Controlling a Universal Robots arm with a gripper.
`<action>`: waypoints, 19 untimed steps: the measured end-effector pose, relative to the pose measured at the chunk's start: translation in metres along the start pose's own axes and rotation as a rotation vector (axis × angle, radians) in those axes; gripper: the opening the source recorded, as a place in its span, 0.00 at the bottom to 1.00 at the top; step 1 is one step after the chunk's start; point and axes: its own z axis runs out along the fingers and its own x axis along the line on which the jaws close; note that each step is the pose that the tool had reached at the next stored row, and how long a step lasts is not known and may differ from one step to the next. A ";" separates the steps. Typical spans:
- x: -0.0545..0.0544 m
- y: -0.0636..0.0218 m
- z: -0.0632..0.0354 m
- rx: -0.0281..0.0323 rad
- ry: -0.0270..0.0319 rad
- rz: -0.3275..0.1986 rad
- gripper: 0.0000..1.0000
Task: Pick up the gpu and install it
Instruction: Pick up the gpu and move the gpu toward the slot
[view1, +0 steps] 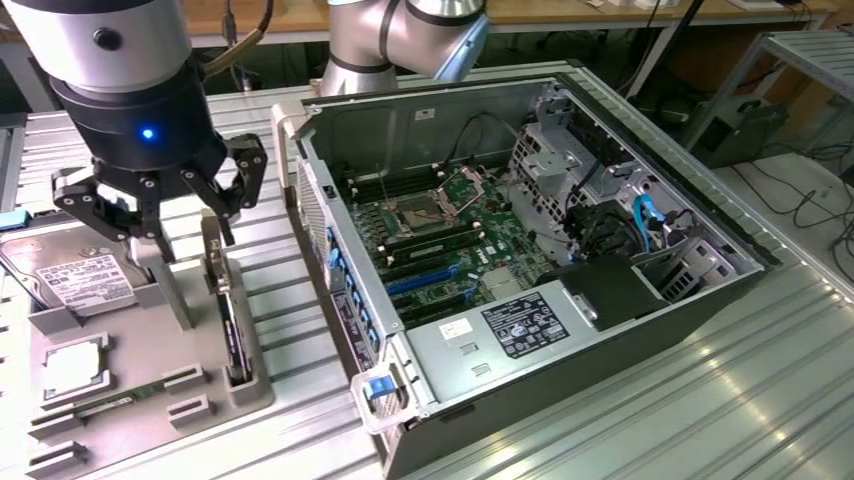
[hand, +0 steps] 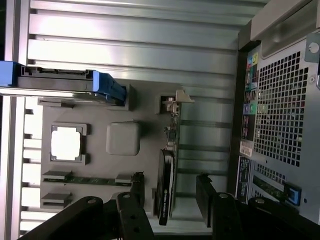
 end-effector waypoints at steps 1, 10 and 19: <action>0.000 -0.0001 0.0018 0.0000 0.0000 0.000 0.54; 0.000 -0.0028 0.0103 0.0000 -0.0001 0.000 0.54; 0.000 -0.0123 0.0158 0.0001 0.0000 0.001 0.54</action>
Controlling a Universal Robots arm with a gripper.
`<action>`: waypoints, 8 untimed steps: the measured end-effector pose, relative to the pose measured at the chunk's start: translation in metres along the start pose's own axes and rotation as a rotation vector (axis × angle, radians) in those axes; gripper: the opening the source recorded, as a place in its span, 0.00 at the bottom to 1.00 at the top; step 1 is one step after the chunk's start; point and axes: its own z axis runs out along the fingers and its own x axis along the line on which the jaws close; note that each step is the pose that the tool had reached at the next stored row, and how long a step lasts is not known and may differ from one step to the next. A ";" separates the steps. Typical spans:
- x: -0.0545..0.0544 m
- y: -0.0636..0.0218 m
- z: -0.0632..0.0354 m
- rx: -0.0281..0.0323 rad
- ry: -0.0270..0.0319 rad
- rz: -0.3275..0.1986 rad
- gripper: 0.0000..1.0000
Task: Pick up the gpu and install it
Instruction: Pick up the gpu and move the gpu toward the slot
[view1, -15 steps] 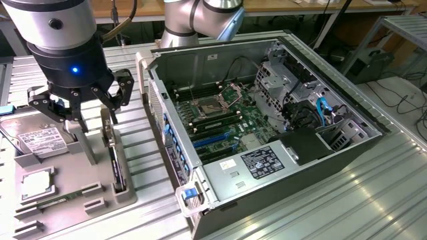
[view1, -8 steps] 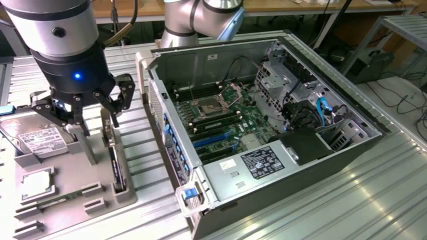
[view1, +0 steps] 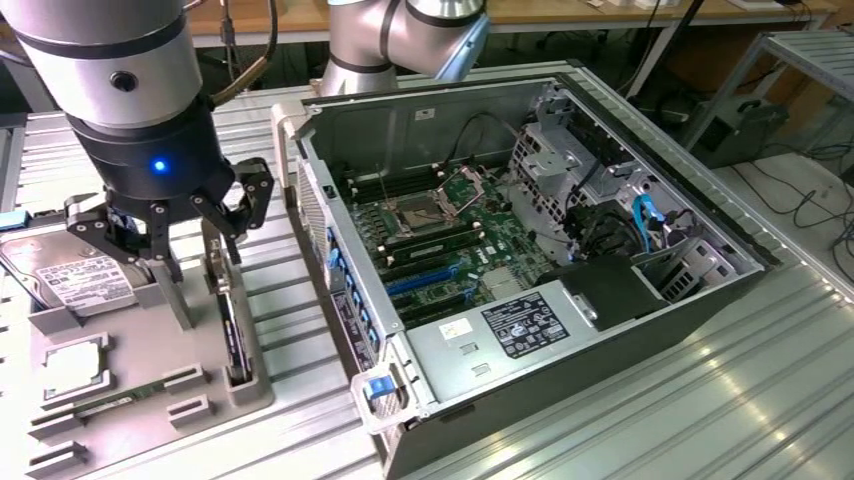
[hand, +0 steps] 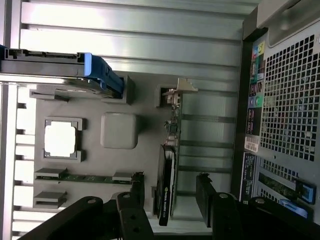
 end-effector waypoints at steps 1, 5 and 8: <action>0.000 -0.0011 0.0012 0.0000 -0.0001 0.000 0.54; -0.002 -0.0019 0.0071 0.0000 0.0000 0.000 0.54; -0.005 -0.0022 0.0116 -0.0005 0.0000 0.000 0.54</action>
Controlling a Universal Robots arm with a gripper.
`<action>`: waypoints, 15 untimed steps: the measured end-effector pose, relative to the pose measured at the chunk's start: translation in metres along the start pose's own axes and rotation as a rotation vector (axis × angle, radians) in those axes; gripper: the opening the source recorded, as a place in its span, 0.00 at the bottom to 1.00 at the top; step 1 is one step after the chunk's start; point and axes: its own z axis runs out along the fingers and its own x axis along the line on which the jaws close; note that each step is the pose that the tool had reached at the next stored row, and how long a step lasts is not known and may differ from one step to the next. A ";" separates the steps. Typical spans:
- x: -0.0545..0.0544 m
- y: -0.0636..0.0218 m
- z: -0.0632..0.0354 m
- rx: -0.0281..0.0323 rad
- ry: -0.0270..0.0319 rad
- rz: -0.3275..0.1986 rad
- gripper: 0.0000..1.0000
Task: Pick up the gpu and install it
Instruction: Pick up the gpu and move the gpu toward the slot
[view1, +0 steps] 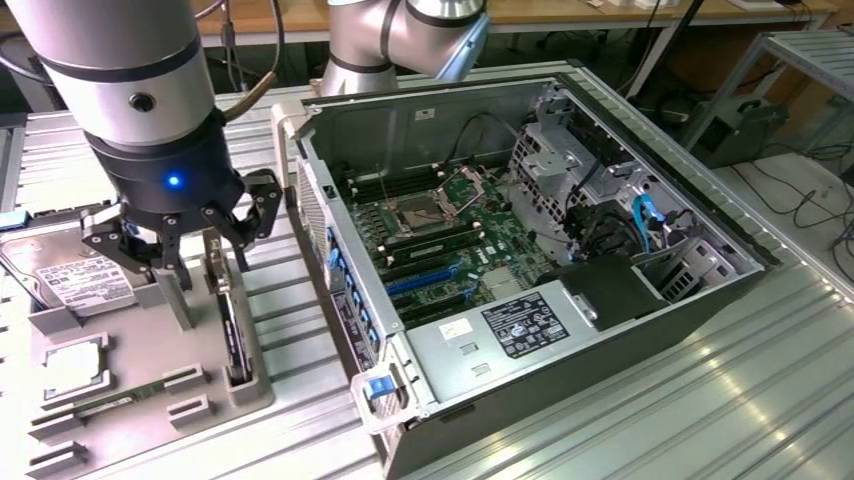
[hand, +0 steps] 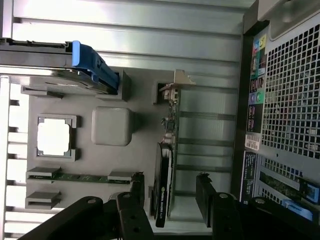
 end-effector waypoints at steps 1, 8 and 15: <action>0.000 0.0000 0.0016 -0.0006 -0.0001 0.000 0.54; 0.000 -0.0042 0.0136 -0.0020 0.0001 0.001 0.54; 0.001 -0.0118 0.0265 -0.0014 -0.0014 0.033 0.54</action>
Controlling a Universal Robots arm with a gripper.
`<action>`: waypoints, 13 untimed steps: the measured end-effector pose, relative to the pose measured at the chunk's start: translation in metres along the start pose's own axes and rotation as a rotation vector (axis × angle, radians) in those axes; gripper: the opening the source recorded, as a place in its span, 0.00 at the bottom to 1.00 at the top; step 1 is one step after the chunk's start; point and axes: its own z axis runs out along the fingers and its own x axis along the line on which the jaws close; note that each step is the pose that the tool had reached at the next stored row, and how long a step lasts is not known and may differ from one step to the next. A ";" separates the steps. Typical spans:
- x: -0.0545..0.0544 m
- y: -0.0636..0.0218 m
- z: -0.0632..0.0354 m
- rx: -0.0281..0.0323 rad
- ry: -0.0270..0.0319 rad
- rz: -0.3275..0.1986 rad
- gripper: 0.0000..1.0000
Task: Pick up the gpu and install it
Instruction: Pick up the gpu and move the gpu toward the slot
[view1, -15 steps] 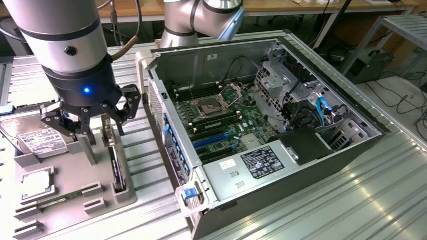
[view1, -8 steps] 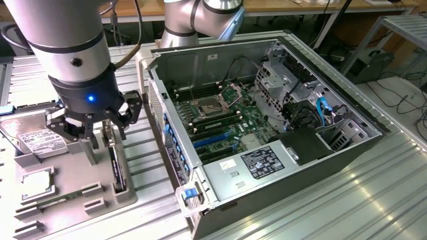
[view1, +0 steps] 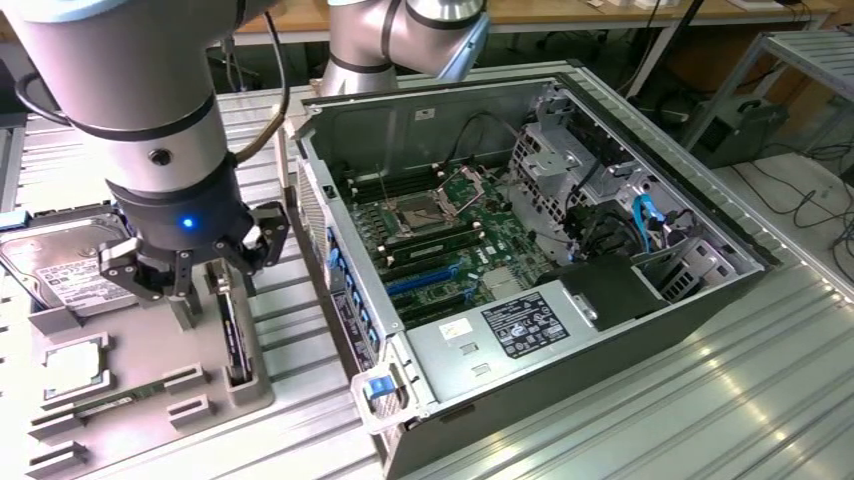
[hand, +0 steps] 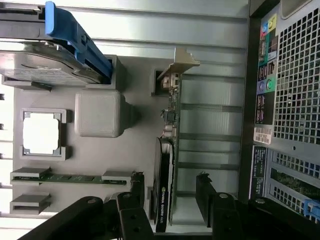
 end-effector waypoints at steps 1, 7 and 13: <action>0.000 -0.0001 0.0019 0.0004 -0.0007 0.018 0.54; 0.000 -0.0004 0.0127 0.0015 -0.0026 0.068 0.54; 0.001 0.0023 0.0231 0.0005 -0.0006 0.018 0.54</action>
